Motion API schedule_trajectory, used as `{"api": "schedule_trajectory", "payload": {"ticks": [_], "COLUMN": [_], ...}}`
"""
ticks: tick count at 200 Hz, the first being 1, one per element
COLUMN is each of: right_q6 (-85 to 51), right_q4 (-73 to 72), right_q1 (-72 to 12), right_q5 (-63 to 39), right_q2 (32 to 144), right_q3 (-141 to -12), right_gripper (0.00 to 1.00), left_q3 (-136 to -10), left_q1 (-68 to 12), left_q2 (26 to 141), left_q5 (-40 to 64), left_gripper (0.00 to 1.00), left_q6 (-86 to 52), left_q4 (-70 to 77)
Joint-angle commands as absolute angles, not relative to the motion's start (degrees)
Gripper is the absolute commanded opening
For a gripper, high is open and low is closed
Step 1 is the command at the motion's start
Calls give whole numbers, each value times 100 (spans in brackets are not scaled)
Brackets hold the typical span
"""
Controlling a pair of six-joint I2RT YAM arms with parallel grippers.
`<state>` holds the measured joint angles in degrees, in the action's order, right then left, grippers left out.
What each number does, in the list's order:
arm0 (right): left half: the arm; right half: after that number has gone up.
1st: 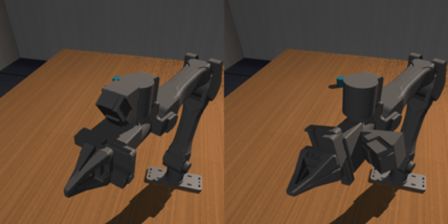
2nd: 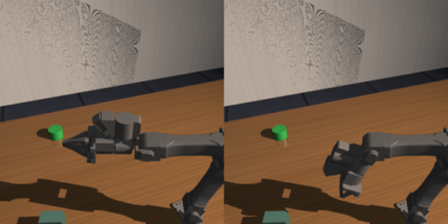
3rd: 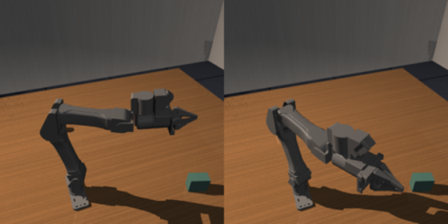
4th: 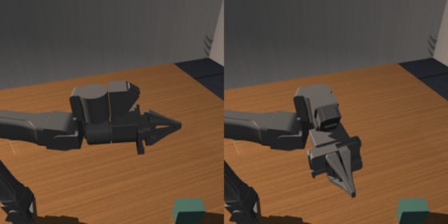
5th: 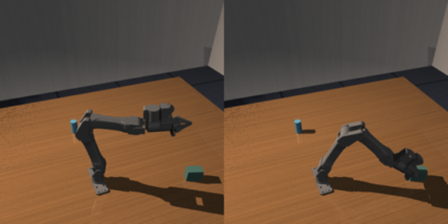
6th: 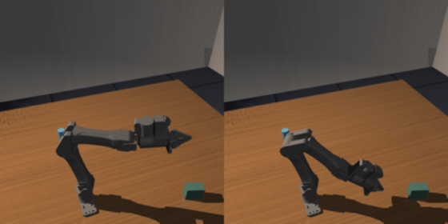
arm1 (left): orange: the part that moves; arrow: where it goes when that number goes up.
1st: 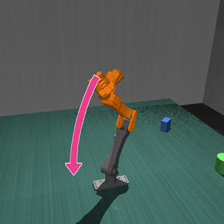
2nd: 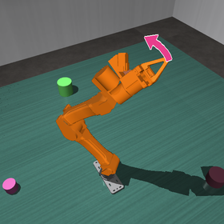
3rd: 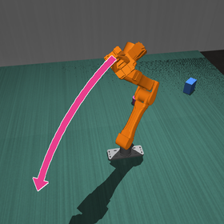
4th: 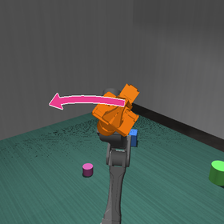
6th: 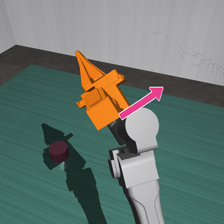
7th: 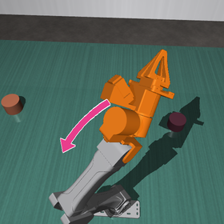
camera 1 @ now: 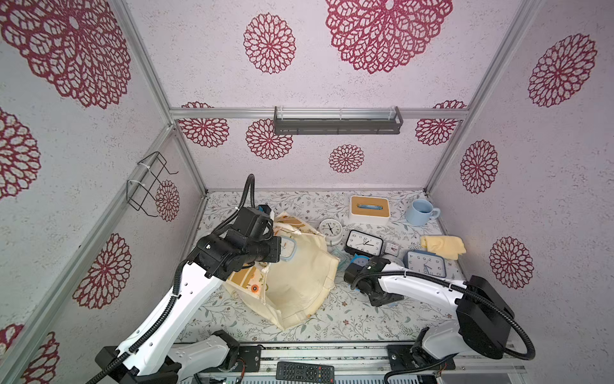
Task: Take the alarm clock out of the canvas bag
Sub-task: Place the alarm at the center of the board.
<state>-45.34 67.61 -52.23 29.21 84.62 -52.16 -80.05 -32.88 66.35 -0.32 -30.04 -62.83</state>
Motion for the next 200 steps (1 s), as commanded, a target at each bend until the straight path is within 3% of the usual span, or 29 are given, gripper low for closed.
{"api": "schedule_trajectory", "payload": {"ticks": [1, 93, 140, 200], "right_q6": [-4423, -4089, -3784, -3195], "right_q4": [6654, 5851, 5667, 4860], "right_q1": [-5346, -5475, -5450, -4740], "right_q5": [2769, 2659, 2702, 2105], "right_q2": [8571, 8794, 8161, 7842], "right_q3": [-5162, -4914, -5259, -5599], "right_gripper": [57, 63, 64, 66], "left_q3": [-8270, -8346, -8475, -8587], "left_q1": [-3217, -3188, -3185, -3189], "left_q2": [6634, 6656, 6680, 6697], "left_q5": [2, -202, -320, -461], "left_gripper": [0, 0, 0, 0], "left_q6": [-2973, -3149, -3214, -3301], "left_q4": [-5933, -6012, -6095, -6185]}}
